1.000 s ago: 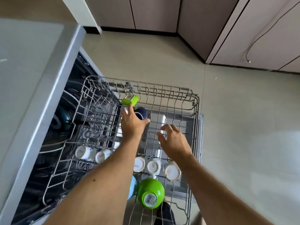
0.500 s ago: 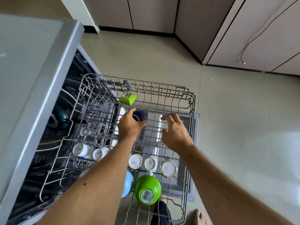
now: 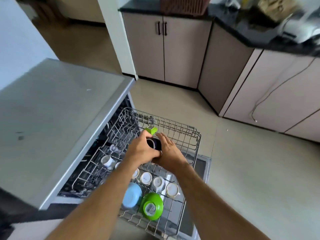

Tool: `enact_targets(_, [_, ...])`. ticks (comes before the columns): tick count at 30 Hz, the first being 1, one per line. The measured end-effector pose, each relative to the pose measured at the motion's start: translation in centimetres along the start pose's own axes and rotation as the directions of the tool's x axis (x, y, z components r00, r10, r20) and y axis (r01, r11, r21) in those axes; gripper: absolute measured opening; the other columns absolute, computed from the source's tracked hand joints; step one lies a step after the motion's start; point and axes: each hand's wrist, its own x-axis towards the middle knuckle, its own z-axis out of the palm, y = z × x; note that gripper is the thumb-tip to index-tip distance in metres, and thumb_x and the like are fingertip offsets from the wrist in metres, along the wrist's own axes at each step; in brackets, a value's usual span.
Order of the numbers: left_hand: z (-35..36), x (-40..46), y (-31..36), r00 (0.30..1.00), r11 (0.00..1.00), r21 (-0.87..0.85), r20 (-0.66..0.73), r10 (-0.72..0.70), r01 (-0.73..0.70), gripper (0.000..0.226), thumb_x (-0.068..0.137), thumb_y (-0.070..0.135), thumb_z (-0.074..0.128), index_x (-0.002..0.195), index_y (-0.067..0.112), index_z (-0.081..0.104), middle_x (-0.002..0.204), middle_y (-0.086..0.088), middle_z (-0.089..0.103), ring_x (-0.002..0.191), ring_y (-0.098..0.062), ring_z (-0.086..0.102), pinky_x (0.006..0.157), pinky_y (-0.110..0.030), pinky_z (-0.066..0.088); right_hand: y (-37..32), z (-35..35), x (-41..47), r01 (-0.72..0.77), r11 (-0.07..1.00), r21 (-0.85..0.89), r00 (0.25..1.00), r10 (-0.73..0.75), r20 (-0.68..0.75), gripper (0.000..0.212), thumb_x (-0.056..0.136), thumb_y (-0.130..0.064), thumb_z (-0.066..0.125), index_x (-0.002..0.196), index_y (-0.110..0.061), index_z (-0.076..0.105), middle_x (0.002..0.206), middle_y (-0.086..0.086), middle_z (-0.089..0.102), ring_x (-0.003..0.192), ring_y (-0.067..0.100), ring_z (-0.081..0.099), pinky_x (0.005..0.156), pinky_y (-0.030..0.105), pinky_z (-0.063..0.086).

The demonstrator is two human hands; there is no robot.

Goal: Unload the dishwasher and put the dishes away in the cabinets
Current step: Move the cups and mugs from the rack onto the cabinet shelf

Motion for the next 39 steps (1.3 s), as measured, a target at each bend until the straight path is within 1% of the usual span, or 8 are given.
enact_targets(7, [-6.4,-7.1,1.9,0.992,0.989,-0.121,-0.102,0.068,-0.081,0.064,0.048,0.04,0.081,0.106,0.04,0.053,0.098,0.012,0.065,0.088,-0.009,0.064,0.077,-0.032,0.058,-6.0,-3.9,-4.5,0.173,0.984,-0.027,0.983,-0.174,-0.05,0.085,0.077,-0.038,0.078,0.146,-0.019,0.033,0.133,0.004,0.058,0.116,0.025,0.059,0.094,0.034,0.045])
enact_targets(11, [-8.8,-11.7,2.4,0.944,0.947,-0.275,-0.32,0.075,-0.168,0.071,0.052,0.041,0.085,0.115,0.045,0.053,0.103,0.02,0.065,0.096,-0.002,0.062,0.087,-0.025,0.052,-9.6,-5.6,-6.5,0.251,0.966,0.058,0.959,-0.24,-0.152,0.077,0.074,-0.046,0.079,0.137,-0.02,0.042,0.121,0.002,0.066,0.107,0.026,0.064,0.085,0.033,0.048])
enact_targets(14, [-10.6,-15.2,2.4,0.885,0.883,-0.4,-0.464,0.034,-0.244,0.066,0.054,0.04,0.087,0.112,0.04,0.056,0.1,0.022,0.067,0.096,0.002,0.063,0.083,-0.02,0.049,-13.1,-6.9,-8.0,0.338,0.937,0.087,0.927,-0.316,-0.2,0.071,0.074,-0.041,0.077,0.135,-0.022,0.045,0.123,0.002,0.065,0.108,0.024,0.063,0.085,0.031,0.048])
enact_targets(18, [-13.5,-18.9,2.0,0.812,0.809,-0.484,-0.583,-0.012,-0.335,0.066,0.048,0.044,0.085,0.108,0.039,0.06,0.103,0.017,0.07,0.101,-0.005,0.065,0.092,-0.033,0.053,-18.1,-7.2,-9.6,0.435,0.893,0.115,0.891,-0.41,-0.193,0.066,0.074,-0.04,0.071,0.133,-0.021,0.047,0.122,0.002,0.066,0.109,0.025,0.063,0.086,0.03,0.05])
enact_targets(24, [-19.7,-25.5,0.7,0.706,0.782,-0.458,-0.708,-0.033,-0.422,0.062,0.048,0.036,0.086,0.107,0.036,0.065,0.102,0.016,0.072,0.1,-0.003,0.066,0.096,-0.035,0.052,-26.3,-6.7,-12.2,0.574,0.793,0.205,0.817,-0.539,-0.204,0.068,0.077,-0.039,0.077,0.134,-0.018,0.047,0.118,0.0,0.068,0.108,0.022,0.064,0.085,0.028,0.05])
enact_targets(30, [-26.6,-32.6,-3.2,0.6,0.77,-0.441,-0.794,-0.095,-0.462,0.06,0.055,0.036,0.087,0.111,0.036,0.066,0.105,0.015,0.071,0.103,-0.003,0.066,0.095,-0.035,0.054,-36.2,-4.6,-15.0,0.721,0.635,0.276,0.69,-0.695,-0.204,0.069,0.076,-0.04,0.079,0.134,-0.024,0.046,0.115,-0.011,0.066,0.101,0.009,0.063,0.075,0.008,0.042])
enact_targets(36, [-33.4,-39.8,-9.0,0.525,0.806,-0.396,-0.842,-0.126,-0.44,0.077,0.054,0.039,0.086,0.126,0.038,0.058,0.114,0.016,0.068,0.108,-0.002,0.063,0.096,-0.032,0.053,-47.0,-0.4,-17.7,0.772,0.531,0.35,0.609,-0.776,-0.166,0.069,0.075,-0.036,0.074,0.135,-0.027,0.04,0.106,-0.013,0.065,0.094,0.008,0.065,0.078,0.022,0.053])
enact_targets(39, [-37.4,-43.4,-12.3,0.455,0.83,-0.344,-0.882,-0.125,-0.439,0.076,0.057,0.034,0.087,0.127,0.036,0.058,0.114,0.016,0.068,0.106,-0.002,0.063,0.095,-0.028,0.053,-53.4,1.9,-19.1,0.806,0.473,0.357,0.554,-0.815,-0.172,0.064,0.077,-0.032,0.073,0.133,-0.025,0.043,0.106,-0.01,0.065,0.093,0.011,0.064,0.076,0.019,0.05])
